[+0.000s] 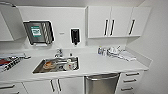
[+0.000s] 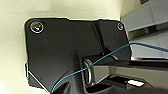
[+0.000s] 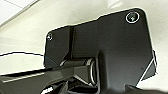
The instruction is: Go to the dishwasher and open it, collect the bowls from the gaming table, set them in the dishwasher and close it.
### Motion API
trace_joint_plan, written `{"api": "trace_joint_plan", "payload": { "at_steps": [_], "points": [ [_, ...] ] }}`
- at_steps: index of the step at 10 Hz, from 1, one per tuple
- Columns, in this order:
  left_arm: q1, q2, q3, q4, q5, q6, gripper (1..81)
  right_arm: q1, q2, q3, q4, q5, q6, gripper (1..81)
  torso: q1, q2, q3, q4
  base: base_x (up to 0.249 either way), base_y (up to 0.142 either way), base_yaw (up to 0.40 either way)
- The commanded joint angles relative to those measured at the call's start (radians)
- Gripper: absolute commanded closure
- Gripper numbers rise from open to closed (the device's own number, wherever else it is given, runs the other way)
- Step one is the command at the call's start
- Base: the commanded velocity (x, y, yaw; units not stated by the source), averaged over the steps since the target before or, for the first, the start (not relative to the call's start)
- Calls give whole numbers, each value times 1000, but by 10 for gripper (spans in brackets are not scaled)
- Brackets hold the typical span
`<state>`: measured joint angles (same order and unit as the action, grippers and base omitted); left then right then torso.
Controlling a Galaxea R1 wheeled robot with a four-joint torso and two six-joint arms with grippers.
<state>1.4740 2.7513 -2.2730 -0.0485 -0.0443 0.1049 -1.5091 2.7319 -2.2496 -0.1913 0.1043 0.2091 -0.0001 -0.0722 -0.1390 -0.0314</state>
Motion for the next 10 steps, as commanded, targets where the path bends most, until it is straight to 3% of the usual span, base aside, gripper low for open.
{"api": "trace_joint_plan", "payload": {
  "at_steps": [1,10],
  "points": [
    [-44,-13,9,-7,57,2,10,48,-16,12,-8,-47,-2,10,0,0,0,0,123,0,0],
    [-44,-13,7,-7,57,2,10,51,-13,10,-8,-47,-2,10,0,0,0,0,123,0,0]
  ]
}}
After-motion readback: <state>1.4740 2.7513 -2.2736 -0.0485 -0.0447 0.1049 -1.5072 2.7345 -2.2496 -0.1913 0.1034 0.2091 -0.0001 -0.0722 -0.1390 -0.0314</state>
